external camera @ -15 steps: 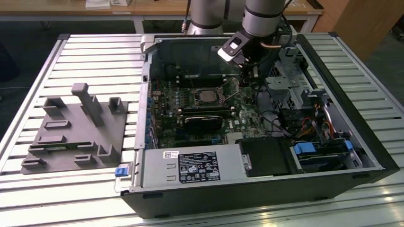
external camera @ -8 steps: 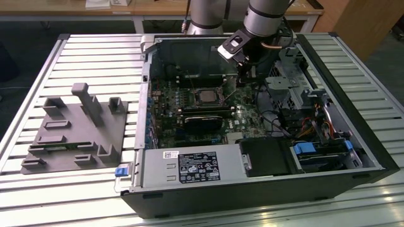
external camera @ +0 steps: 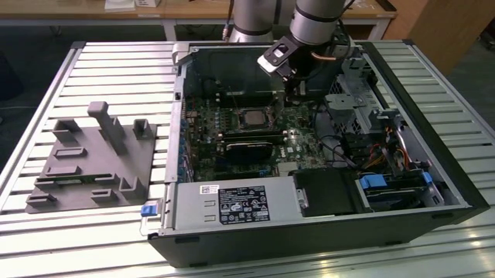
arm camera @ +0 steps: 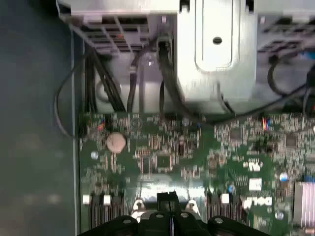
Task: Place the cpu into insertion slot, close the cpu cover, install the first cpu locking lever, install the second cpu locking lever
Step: 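Close the cpu cover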
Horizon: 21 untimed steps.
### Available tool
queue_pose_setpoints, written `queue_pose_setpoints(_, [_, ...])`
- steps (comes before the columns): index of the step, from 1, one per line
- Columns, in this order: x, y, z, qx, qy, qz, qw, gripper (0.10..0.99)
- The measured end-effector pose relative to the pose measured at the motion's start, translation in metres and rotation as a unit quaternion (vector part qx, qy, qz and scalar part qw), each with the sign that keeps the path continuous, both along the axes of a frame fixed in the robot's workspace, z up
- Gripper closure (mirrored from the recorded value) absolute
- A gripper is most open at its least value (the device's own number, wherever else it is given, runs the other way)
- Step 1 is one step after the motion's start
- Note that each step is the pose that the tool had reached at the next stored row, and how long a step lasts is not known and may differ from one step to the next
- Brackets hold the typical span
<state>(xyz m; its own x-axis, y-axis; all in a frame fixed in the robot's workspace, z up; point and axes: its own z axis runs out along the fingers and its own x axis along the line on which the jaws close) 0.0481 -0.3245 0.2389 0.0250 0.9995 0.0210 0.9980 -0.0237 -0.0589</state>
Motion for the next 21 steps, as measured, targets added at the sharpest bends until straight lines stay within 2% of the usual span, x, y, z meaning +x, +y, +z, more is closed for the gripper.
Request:
queue_pose_setpoints(8, [-0.0289,0.0,0.0,0.002,-0.0035,0.0,1.0,0.98])
queue_pose_setpoints(14, [-0.0416,0.0,-0.0003,0.0022,-0.0051,0.0,1.0,0.98])
queue_pose_setpoints(16, [-0.0459,0.0,-0.0013,0.0022,-0.008,0.0,1.0,0.98])
queue_pose_setpoints(21, [-0.0565,0.0,-0.0055,0.0021,-0.0191,0.0,0.9998,0.98])
